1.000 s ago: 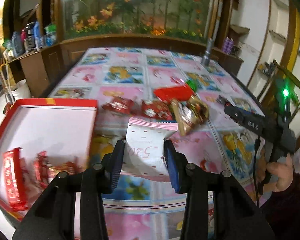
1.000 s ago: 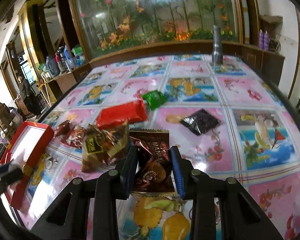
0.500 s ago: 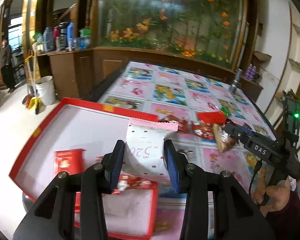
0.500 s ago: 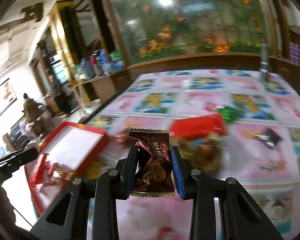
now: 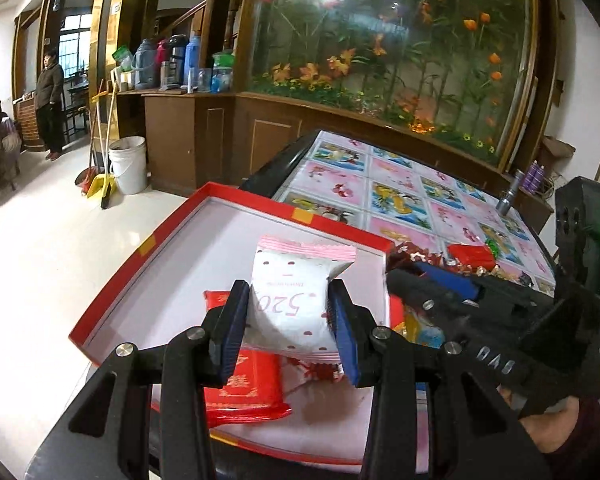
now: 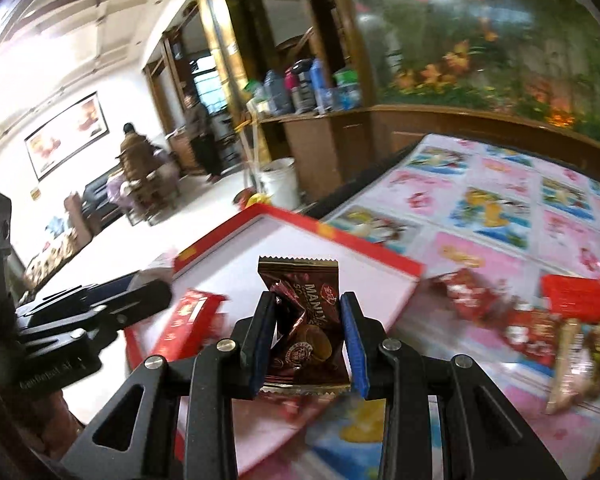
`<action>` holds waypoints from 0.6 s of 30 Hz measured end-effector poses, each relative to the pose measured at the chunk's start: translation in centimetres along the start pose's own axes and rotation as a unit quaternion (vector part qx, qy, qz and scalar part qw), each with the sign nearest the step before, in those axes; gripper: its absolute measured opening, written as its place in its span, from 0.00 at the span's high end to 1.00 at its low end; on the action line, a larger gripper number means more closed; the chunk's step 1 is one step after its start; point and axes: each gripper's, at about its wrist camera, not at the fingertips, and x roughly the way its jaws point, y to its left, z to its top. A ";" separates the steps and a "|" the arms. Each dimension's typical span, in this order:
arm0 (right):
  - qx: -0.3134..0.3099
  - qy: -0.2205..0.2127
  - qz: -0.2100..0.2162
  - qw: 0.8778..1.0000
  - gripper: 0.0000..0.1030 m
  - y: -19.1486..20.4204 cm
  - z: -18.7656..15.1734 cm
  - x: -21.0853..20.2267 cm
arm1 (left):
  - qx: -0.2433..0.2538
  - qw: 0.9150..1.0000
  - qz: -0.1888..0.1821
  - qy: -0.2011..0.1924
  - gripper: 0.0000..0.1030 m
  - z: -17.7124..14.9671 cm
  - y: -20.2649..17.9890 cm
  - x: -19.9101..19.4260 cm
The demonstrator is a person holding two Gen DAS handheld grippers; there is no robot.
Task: Organize snacks
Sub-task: 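Drop the white packet into the box with the left tool while the right tool drops the chocolate bar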
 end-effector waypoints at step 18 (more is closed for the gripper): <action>0.006 0.044 0.025 0.999 0.65 2.1 -1.4 3.3 | -0.017 0.999 0.024 0.038 0.62 -1.4 2.3 2.0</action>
